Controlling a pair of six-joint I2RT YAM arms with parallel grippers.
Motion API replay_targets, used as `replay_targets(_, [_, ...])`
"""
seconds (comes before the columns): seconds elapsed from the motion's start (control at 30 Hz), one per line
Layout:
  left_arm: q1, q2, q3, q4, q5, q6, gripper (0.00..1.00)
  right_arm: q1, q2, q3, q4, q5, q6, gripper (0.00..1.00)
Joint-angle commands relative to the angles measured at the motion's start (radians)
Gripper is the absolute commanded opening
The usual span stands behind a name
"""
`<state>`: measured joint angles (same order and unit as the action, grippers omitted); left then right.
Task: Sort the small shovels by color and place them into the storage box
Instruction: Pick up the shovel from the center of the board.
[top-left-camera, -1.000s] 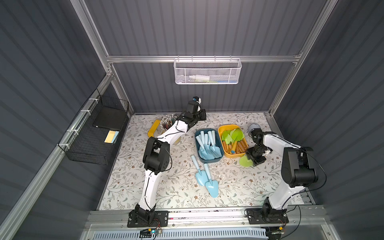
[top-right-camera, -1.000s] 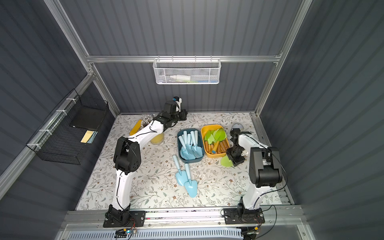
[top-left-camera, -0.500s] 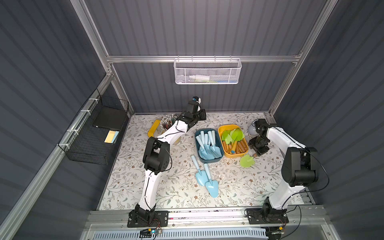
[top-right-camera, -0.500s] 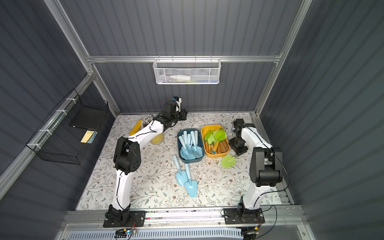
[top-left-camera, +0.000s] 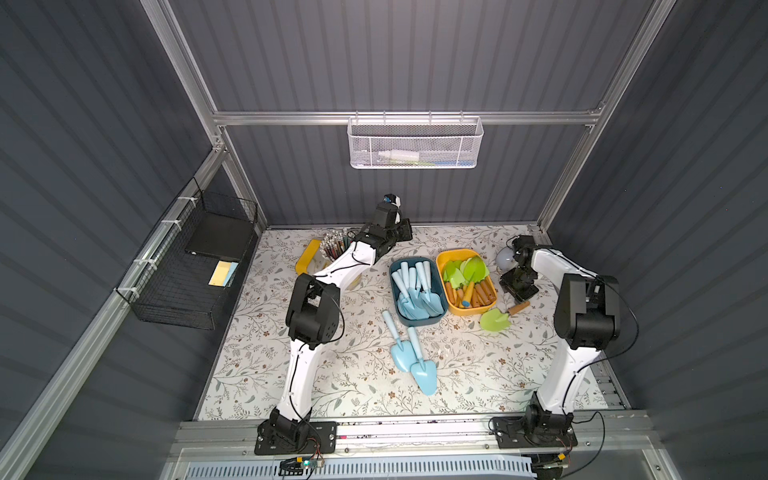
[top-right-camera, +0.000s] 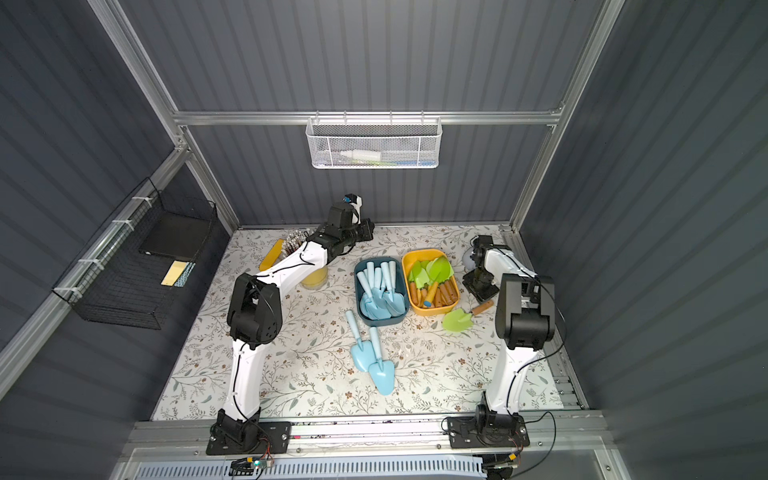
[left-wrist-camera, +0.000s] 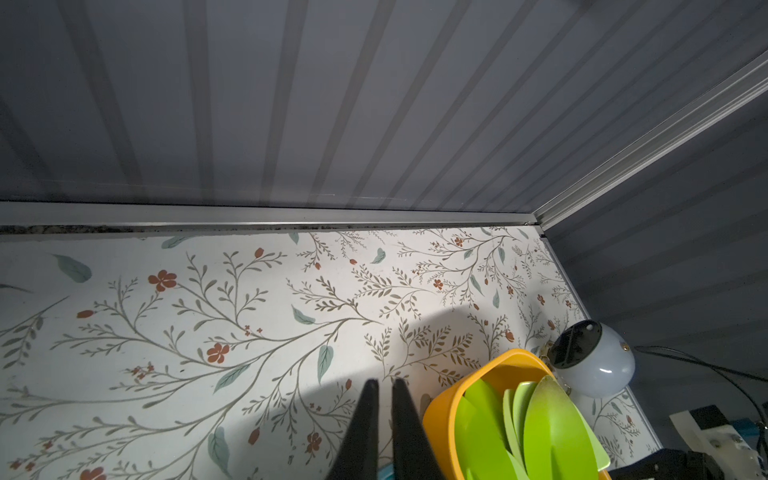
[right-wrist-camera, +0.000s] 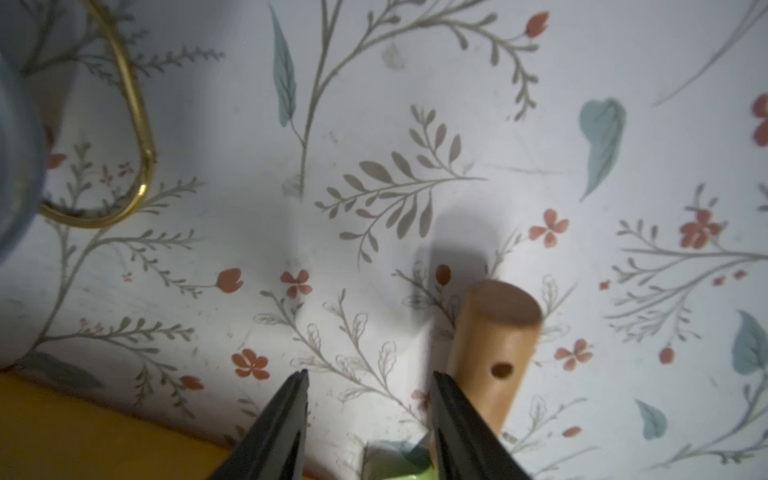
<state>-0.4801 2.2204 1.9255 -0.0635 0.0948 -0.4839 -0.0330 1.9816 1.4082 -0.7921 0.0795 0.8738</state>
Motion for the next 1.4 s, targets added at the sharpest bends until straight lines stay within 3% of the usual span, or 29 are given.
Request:
replay_targets(0.0, [-0.013, -0.039, -0.004, -0.007, -0.03, -0.016, 0.11, -0.004, -0.045, -0.085, 0.015, 0.021, -0.03, 0.52])
replay_targets(0.17, [-0.036, -0.029, 0.017, -0.019, -0.045, -0.022, 0.12, -0.005, -0.168, -0.274, 0.036, -0.038, -0.029, 0.52])
replay_targets(0.53, [-0.114, 0.021, 0.085, -0.048, -0.068, -0.038, 0.11, -0.005, -0.395, -0.496, -0.022, -0.089, -0.071, 0.54])
replay_targets(1.0, [-0.175, -0.007, 0.032, -0.048, -0.085, -0.082, 0.11, -0.001, -0.509, -0.577, -0.138, -0.179, -0.229, 0.55])
replay_targets(1.37, [-0.196, -0.038, -0.031, -0.042, -0.084, -0.11, 0.12, 0.032, -0.586, -0.67, -0.169, -0.202, -0.273, 0.55])
